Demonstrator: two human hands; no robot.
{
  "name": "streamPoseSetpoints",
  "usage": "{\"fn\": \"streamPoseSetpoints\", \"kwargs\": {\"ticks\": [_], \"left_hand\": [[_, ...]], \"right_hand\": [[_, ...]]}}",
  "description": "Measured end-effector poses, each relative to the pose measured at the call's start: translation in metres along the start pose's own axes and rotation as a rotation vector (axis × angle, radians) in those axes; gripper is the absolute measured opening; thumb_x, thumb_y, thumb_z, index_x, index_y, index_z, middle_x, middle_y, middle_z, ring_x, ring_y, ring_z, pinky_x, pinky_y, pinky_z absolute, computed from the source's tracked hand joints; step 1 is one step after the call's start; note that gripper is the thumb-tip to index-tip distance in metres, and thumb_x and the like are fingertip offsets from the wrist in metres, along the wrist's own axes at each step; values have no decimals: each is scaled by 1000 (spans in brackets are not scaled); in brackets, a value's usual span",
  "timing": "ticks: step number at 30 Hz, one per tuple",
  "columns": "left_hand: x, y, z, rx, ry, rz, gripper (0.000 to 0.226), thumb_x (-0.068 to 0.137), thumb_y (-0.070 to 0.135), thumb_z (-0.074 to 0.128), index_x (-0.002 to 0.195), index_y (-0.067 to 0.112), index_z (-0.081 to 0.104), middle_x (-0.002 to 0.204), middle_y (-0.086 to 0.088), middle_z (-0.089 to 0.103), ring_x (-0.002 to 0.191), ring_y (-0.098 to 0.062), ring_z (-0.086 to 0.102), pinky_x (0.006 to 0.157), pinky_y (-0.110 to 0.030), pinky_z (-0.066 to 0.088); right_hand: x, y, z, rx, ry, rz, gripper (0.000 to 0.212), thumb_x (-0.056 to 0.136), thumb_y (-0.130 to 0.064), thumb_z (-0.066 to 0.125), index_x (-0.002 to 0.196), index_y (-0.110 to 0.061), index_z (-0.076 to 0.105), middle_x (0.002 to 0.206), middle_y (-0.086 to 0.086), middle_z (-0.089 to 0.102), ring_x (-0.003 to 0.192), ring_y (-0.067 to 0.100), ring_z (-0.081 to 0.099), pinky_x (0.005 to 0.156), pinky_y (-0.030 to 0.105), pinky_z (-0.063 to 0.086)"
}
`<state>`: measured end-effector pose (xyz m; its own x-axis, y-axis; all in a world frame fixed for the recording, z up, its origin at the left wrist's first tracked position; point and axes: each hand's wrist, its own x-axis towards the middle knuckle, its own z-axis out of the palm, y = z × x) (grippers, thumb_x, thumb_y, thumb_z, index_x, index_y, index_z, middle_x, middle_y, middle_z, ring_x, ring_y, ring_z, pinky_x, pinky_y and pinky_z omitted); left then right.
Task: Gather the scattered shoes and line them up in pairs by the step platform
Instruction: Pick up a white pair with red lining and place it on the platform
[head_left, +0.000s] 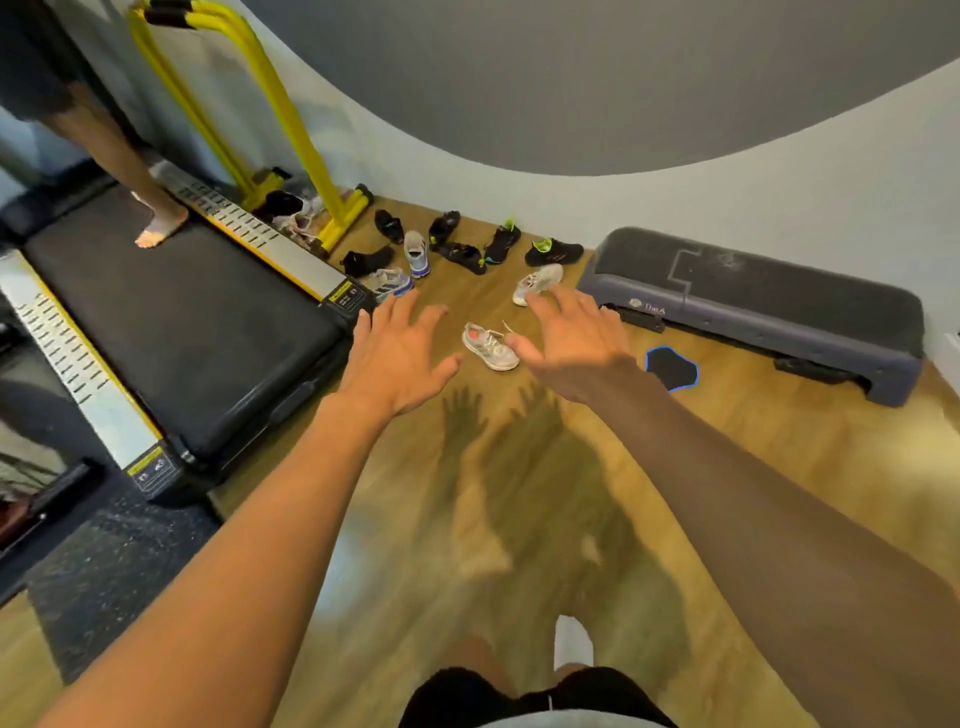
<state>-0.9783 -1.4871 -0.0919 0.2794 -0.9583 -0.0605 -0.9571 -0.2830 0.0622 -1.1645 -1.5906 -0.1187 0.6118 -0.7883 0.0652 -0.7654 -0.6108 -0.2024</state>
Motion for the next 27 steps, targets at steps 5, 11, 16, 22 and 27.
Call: {"fn": "streamPoseSetpoints", "kwargs": {"ticks": [5,11,16,22,27], "left_hand": [[93,-40,10,40,-39,-9,68,90,57,49,148,26,29,157,-12,20,144,-34,17,116,-56,16],[226,-103,36,55,-32,53,66,89,55,52,145,25,36,151,-11,30,140,-31,25,114,-49,23],[340,-136,43,82,-75,155,68,89,53,53,146,21,34,151,-14,30,141,-33,24,115,-52,16],[475,-145,62,75,-175,271,67,90,50,52,148,25,29,158,-11,18,146,-31,15,117,-52,11],[564,-158,102,108,-268,296,67,90,51,52,147,26,29,158,-10,20,145,-30,16,117,-50,12]], "right_hand": [[100,-3,30,-26,-102,-47,62,92,-63,34,139,-22,39,147,10,38,132,30,39,100,49,36],[223,-7,76,9,-165,11,57,94,-58,33,137,-20,41,148,10,36,135,30,33,104,50,31],[320,-6,101,50,-176,117,59,93,-57,34,137,-19,42,145,10,40,133,31,36,101,50,32],[421,37,133,96,-235,329,65,92,-64,29,143,-24,34,148,10,36,134,32,35,105,52,30],[500,59,185,137,-347,432,69,92,-65,26,147,-24,28,153,13,30,137,34,32,104,52,31]]}}
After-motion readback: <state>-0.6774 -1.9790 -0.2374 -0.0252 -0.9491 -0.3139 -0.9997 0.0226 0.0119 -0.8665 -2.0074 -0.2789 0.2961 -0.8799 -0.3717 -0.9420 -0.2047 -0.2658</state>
